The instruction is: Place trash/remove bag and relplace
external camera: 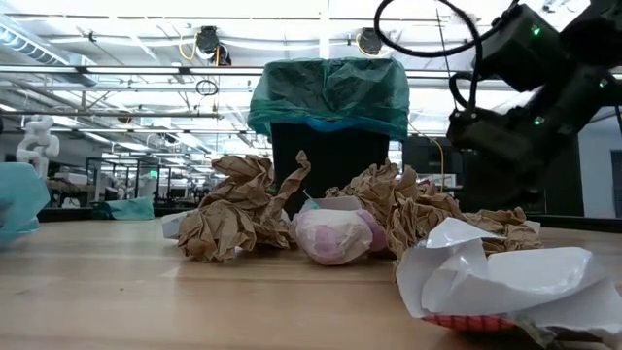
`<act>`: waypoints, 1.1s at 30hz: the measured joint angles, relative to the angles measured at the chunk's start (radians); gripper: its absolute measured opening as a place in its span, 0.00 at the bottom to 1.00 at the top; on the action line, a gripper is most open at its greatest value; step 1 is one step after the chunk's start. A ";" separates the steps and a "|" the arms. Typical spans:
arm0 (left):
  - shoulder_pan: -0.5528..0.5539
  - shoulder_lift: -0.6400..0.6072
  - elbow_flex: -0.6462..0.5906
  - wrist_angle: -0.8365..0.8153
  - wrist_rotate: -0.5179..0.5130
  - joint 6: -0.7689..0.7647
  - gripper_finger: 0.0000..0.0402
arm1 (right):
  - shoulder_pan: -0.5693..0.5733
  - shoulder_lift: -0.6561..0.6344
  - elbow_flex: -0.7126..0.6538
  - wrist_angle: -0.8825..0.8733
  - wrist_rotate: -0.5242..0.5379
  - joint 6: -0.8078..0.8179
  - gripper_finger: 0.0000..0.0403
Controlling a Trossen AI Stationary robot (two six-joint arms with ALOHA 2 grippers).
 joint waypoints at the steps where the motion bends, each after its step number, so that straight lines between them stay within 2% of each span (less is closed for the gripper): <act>1: 0.000 0.000 0.000 0.000 0.000 0.000 0.00 | 0.002 0.010 0.001 0.007 0.014 0.008 0.50; 3: 0.000 0.000 0.000 0.000 0.000 0.000 0.00 | 0.010 0.020 0.000 0.025 0.032 0.017 0.42; 8: 0.000 0.000 0.000 0.000 0.000 0.000 0.00 | 0.040 0.004 -0.003 0.022 0.029 0.025 0.07; 9: 0.000 0.000 0.000 0.000 0.000 0.000 0.00 | 0.049 -0.003 -0.004 0.017 0.027 0.027 0.04; 15: 0.000 0.000 0.000 -0.001 0.000 0.000 0.00 | 0.131 -0.062 0.008 0.010 0.056 0.080 0.01; 19: 0.000 0.000 0.000 -0.001 0.000 0.000 0.00 | 0.194 -0.127 0.082 -0.059 0.108 0.073 0.00; 22: 0.000 0.000 0.000 -0.001 0.000 0.000 0.00 | 0.226 -0.166 0.194 -0.179 0.165 0.023 0.00; 28: 0.000 0.000 0.000 0.000 0.000 0.000 0.00 | 0.255 -0.176 0.513 -0.464 0.280 -0.161 0.00; 33: 0.000 0.008 0.000 0.002 0.000 0.000 0.00 | 0.213 -0.175 0.729 -0.549 0.363 -0.383 0.00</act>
